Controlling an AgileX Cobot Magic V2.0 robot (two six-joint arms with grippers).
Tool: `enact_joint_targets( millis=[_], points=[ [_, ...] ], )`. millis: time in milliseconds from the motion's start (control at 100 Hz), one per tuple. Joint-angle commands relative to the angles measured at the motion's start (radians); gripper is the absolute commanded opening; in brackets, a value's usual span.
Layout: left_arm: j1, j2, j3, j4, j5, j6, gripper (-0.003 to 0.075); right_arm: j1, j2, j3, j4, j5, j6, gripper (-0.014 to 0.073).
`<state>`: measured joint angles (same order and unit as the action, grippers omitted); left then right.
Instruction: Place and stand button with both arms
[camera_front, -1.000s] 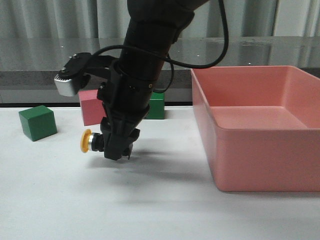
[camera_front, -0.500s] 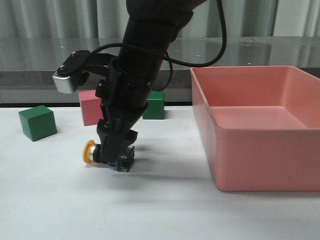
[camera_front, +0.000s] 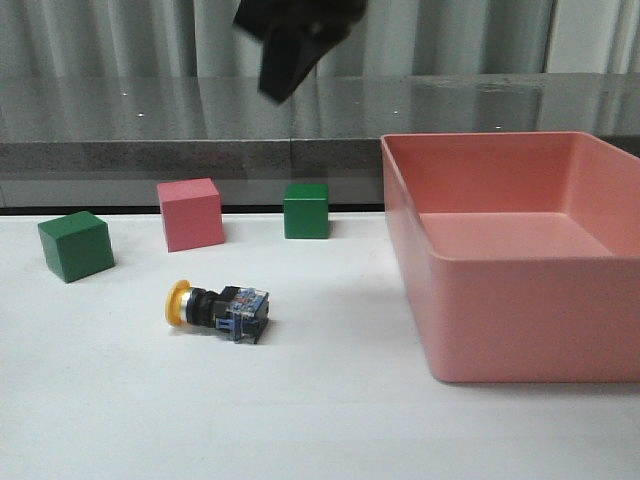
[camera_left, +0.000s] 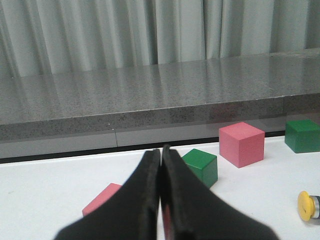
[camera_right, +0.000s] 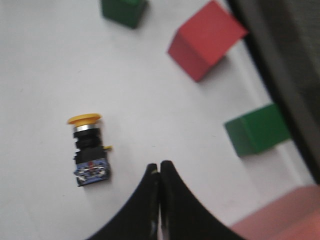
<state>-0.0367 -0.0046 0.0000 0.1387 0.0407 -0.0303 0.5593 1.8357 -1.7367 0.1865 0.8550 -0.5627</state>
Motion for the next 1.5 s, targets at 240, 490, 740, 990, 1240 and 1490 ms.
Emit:
enact_joint_targets(
  millis=[240,490,740,990,1240,1490],
  points=[
    [-0.001,-0.031,0.045,-0.011,-0.078,-0.006,-0.0020,-0.284,-0.476,0.266,0.009,-0.180,0.179,-0.0076],
    [-0.001,-0.031,0.045,-0.011,-0.078,-0.006,-0.0020,-0.431,-0.906,0.774,0.009,-0.438,0.274,-0.0076],
    [-0.001,-0.031,0.045,-0.011,-0.078,-0.006,-0.0020,-0.457,-1.363,1.184,0.009,-0.579,0.277,-0.0076],
    [-0.001,-0.031,0.045,-0.011,-0.078,-0.006,-0.0020,-0.457,-1.682,1.407,0.009,-0.586,0.277,-0.0076],
    [-0.001,-0.031,0.042,-0.041,-0.152,-0.006,-0.0020,-0.457,-1.698,1.414,0.009,-0.591,0.277,-0.0076],
    [-0.001,0.103,-0.267,-0.173,0.122,-0.014,-0.0020,-0.457,-1.698,1.414,0.009,-0.593,0.277,-0.0076]
  ],
)
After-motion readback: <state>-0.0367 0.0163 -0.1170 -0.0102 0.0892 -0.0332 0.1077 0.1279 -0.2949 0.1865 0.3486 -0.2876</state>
